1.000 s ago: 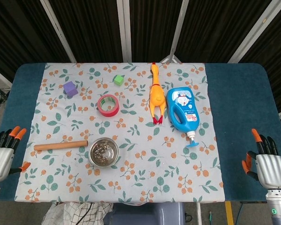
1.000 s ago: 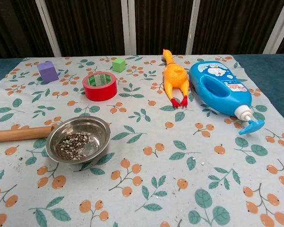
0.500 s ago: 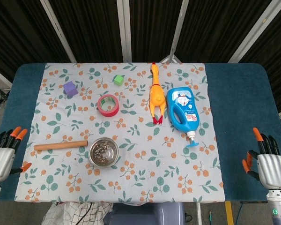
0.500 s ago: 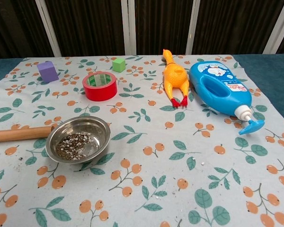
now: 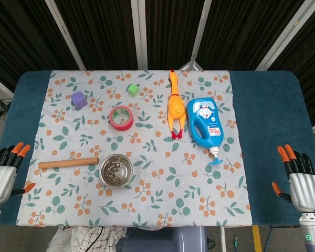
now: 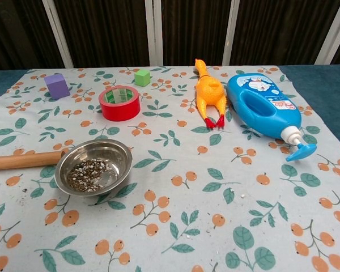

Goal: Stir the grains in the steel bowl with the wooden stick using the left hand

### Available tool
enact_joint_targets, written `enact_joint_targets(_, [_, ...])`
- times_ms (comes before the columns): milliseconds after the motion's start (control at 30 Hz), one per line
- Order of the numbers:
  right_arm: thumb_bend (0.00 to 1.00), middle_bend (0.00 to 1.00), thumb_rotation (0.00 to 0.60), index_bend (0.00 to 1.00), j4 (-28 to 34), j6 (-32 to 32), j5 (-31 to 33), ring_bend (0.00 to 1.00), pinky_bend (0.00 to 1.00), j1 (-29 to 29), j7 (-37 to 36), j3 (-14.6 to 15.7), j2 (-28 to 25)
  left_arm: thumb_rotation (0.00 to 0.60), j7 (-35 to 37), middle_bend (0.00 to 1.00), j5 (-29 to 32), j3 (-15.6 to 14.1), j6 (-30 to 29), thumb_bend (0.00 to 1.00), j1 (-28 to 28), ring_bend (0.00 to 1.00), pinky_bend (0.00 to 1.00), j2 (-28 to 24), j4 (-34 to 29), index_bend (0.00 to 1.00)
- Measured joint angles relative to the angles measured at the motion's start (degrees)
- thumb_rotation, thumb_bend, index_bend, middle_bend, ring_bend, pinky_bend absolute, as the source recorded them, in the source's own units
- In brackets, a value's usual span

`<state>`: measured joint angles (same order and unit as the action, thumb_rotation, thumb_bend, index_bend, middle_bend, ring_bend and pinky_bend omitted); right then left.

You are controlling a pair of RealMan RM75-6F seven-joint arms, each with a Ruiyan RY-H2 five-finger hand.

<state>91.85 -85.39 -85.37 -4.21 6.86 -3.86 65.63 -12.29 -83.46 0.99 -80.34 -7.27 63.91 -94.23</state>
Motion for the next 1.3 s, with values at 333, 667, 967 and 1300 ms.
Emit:
enact_joint_targets(333, [0.32,0.00,0.600,0.00,-0.1,-0.3,-0.7,0.00,0.00,0.0,-0.4,0.2,-0.1,0.600,-0.2,0.00,0.0,-0.1,0.0,0.01,0.0,0.00,0.00,-0.2,-0.2,0.00])
enact_joint_targets(667, [0.32,0.00,0.600,0.00,0.0,0.1,-1.2,0.00,0.00,-0.2,-0.6,0.3,0.0,0.600,0.0,0.01,2.3,0.3,2.2,0.09,-0.6,0.00,0.00,-0.4,-1.0,0.09])
enact_joint_targets(967, [0.32,0.00,0.600,0.00,0.0,2.0,-1.3,0.00,0.00,-1.1,-1.5,0.5,0.3,0.600,-6.0,0.23,9.9,3.4,9.4,0.24,-5.5,0.04,0.09,1.9,-2.0,0.31])
enact_joint_targets(1300, [0.32,0.00,0.600,0.00,0.4,2.5,-0.9,0.00,0.00,-1.1,-3.1,0.8,-0.6,0.600,-20.4,0.38,22.6,7.3,15.8,0.26,-14.1,0.10,0.13,12.1,1.3,0.36])
